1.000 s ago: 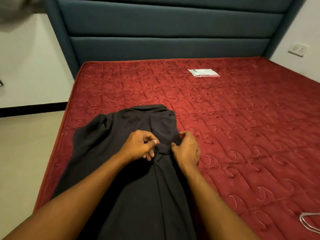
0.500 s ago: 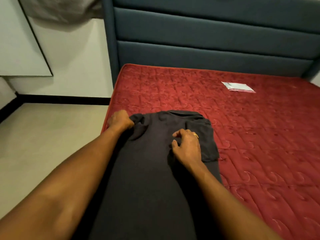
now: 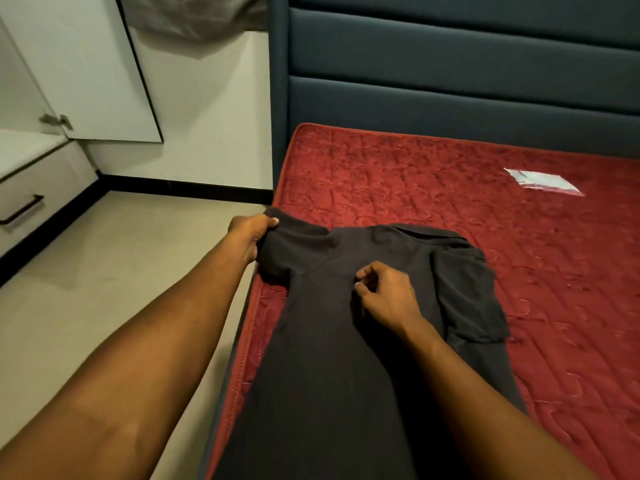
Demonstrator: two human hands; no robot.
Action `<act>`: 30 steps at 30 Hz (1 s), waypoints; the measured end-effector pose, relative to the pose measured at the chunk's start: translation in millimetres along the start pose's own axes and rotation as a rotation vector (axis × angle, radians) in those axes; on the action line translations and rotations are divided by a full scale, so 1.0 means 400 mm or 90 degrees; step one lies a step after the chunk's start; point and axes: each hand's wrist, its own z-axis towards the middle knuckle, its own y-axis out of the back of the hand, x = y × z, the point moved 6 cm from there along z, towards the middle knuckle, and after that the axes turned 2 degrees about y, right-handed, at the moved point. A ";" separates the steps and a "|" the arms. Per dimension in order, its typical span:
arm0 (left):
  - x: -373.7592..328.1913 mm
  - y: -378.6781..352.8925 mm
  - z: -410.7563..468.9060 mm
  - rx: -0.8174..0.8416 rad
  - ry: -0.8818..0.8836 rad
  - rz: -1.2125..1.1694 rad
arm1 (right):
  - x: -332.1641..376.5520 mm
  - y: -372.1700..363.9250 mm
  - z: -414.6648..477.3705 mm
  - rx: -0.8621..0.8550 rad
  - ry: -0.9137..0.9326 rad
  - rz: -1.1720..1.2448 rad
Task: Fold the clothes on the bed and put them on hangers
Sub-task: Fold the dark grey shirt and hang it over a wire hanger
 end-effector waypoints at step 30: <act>0.101 0.106 -0.008 0.144 -0.032 -0.011 | 0.236 -0.201 0.368 0.056 0.111 0.144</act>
